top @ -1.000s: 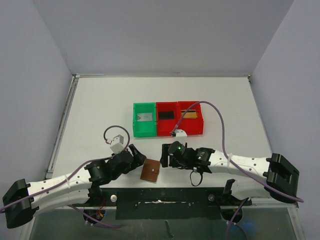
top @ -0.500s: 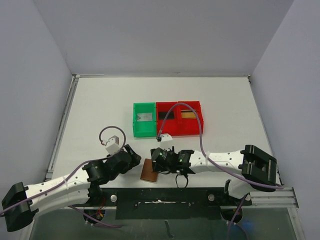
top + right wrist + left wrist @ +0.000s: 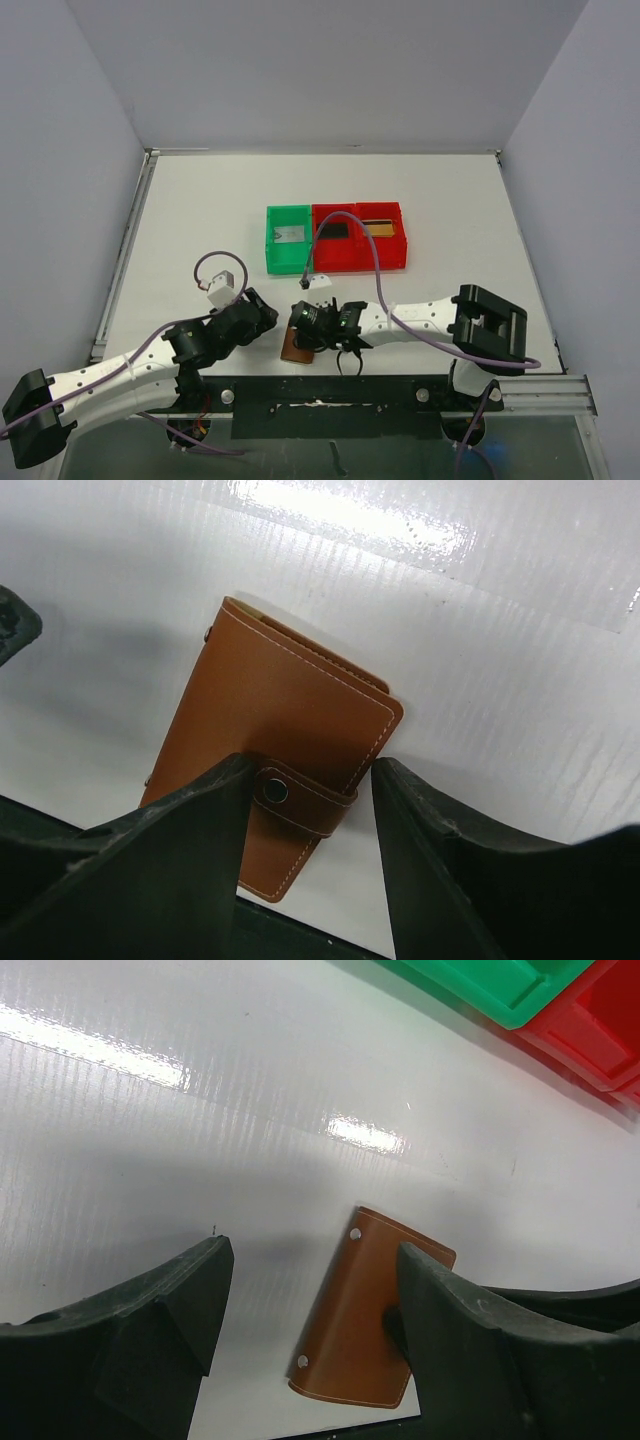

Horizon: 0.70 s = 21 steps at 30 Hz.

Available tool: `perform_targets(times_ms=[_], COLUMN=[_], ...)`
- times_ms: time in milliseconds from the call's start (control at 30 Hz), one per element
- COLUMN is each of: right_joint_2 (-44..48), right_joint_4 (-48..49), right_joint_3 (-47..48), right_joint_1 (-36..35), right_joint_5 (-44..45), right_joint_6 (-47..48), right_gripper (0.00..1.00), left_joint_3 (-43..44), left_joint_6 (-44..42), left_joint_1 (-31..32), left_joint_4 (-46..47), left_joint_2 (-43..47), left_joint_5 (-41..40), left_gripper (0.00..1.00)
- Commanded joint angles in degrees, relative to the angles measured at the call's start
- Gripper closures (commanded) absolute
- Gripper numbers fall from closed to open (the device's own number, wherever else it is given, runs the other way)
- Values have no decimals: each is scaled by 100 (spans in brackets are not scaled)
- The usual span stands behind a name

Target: Take the credit cards out of the card holder

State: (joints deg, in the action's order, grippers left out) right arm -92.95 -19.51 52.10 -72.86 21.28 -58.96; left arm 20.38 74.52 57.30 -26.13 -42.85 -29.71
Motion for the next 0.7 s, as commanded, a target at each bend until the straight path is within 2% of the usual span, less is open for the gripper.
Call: perform_targets(times_ms=[0,300,400,500,667], right_joint_2=[-175,-343,-94,289,699], right_joint_4=[-143,-1061,-1035,-434,-425], right_joint_3=[380,195,8,-210,65], right_joint_1=[-33,430,695,810,817], right_joint_5=[187,837,947,522,291], right_joint_6=[64,263,607,1691,1821], right_gripper=[50,53,53,49,41], left_joint_3=[170,181,134,124,143], left_joint_6=[65,70,-2,-234,-574], left_joint_1=[-26,-30,-34,-34,-43], left_joint_4=[66,96,283,563,1196], left_joint_2=[62,31,-11,-112,-485], left_joint_5=[-10,229,338,491,822], left_gripper=[36,38,41,41,42])
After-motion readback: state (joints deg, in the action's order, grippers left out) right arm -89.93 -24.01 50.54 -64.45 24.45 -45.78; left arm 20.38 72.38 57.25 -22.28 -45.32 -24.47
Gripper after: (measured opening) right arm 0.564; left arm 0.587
